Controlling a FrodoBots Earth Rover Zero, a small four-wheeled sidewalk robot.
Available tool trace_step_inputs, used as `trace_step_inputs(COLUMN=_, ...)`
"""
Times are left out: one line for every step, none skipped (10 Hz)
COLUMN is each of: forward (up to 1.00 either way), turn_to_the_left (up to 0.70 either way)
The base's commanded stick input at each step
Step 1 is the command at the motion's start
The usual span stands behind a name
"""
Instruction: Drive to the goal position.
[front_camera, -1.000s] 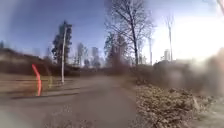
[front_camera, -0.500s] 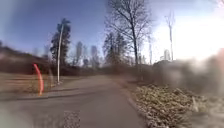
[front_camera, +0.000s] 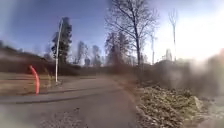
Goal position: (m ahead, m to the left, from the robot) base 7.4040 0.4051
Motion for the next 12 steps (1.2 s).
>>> trace_step_inputs(forward=0.85, turn_to_the_left=0.34)
trace_step_inputs(forward=0.85, turn_to_the_left=0.34)
trace_step_inputs(forward=0.85, turn_to_the_left=0.24)
trace_step_inputs(forward=0.85, turn_to_the_left=0.01)
trace_step_inputs(forward=0.85, turn_to_the_left=0.00)
trace_step_inputs(forward=0.85, turn_to_the_left=0.00)
trace_step_inputs(forward=0.85, turn_to_the_left=0.00)
trace_step_inputs(forward=0.85, turn_to_the_left=0.00)
trace_step_inputs(forward=0.85, turn_to_the_left=0.00)
trace_step_inputs(forward=0.85, turn_to_the_left=0.00)
trace_step_inputs(forward=0.85, turn_to_the_left=0.00)
trace_step_inputs(forward=0.85, turn_to_the_left=0.00)
